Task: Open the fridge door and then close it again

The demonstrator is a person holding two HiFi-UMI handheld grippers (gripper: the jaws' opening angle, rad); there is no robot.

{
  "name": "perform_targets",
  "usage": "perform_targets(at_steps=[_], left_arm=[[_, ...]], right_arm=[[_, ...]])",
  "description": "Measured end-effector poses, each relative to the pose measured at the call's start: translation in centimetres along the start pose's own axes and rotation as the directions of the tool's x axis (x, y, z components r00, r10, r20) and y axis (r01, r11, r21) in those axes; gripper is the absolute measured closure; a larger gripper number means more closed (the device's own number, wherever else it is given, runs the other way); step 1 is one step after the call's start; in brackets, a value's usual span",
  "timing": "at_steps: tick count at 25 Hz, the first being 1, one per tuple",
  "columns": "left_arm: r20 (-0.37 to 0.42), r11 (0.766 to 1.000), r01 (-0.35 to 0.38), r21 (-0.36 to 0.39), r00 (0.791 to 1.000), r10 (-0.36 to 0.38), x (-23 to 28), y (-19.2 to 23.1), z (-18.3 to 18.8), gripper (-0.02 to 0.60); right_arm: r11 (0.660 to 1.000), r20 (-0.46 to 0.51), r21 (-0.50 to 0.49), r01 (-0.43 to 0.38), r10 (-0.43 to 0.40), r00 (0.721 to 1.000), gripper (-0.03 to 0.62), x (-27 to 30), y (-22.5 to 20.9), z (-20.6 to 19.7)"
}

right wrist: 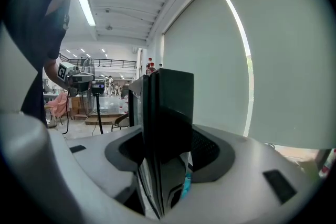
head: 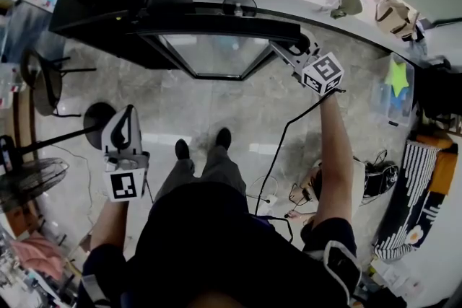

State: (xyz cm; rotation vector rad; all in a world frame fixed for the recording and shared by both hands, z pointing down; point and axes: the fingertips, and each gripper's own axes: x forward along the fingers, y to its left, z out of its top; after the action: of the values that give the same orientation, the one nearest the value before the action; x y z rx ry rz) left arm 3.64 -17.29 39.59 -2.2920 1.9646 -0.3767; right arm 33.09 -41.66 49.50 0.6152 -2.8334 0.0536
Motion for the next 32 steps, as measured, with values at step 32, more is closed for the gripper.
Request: perform_targets(at_steps=[32], left_arm=[[0.088,0.995,0.096,-0.020,0.992,-0.094,-9.1,3.2,-1.2,0.560]], right_arm=[[0.963,-0.022,0.040,0.265,-0.265,0.964,0.372,-5.2,17.8,-0.8]])
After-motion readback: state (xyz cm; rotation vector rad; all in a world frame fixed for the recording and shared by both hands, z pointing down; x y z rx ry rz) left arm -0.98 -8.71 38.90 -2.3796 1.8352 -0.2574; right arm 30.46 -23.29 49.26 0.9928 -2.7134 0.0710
